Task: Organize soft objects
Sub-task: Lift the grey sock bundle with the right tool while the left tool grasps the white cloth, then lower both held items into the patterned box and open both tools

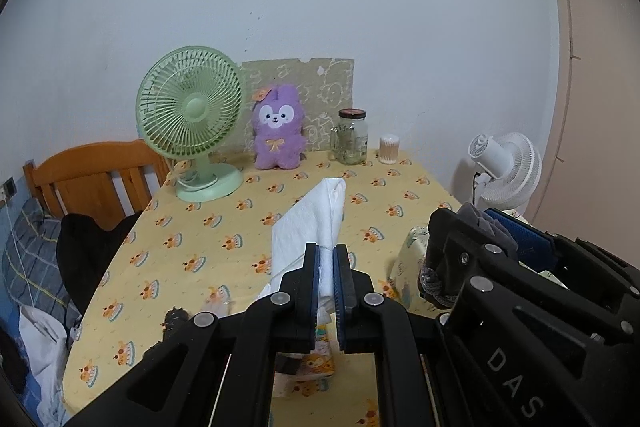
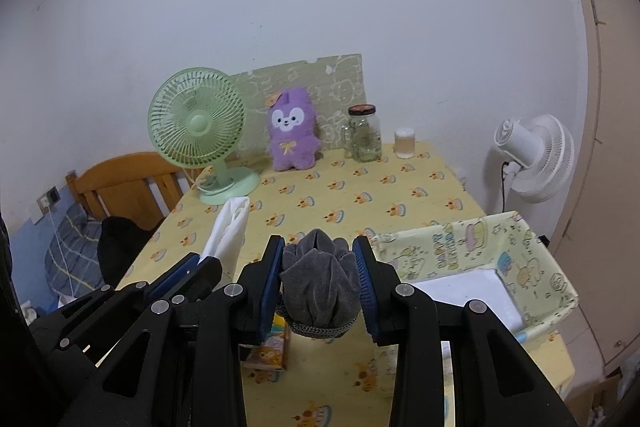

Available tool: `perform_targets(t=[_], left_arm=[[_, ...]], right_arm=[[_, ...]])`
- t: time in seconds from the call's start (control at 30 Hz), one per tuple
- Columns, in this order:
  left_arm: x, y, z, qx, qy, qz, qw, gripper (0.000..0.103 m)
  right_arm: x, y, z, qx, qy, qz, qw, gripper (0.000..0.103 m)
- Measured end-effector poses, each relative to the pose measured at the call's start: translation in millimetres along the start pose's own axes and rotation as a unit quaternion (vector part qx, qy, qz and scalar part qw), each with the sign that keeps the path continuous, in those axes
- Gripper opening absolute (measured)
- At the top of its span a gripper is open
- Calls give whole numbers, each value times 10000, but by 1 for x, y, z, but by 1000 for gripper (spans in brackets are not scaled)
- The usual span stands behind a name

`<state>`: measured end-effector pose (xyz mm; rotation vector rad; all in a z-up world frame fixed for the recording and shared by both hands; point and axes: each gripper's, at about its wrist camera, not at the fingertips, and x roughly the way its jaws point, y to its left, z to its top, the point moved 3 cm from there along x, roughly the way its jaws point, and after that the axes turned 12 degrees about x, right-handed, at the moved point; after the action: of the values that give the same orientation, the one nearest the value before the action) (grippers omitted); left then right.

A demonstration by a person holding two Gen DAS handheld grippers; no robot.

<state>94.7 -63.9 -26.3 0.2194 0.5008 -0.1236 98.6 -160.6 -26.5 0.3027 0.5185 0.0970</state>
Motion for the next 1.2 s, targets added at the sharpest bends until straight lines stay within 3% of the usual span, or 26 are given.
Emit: perform_targets(t=[0.63, 1.2], left_arm=[[11, -51, 28, 295, -224, -291, 9989, 4], [41, -105, 39, 594, -145, -898, 9941, 4]], right_arm=[[-6, -50, 29, -95, -275, -325, 9990, 39], [6, -105, 41, -102, -261, -771, 9966, 38]])
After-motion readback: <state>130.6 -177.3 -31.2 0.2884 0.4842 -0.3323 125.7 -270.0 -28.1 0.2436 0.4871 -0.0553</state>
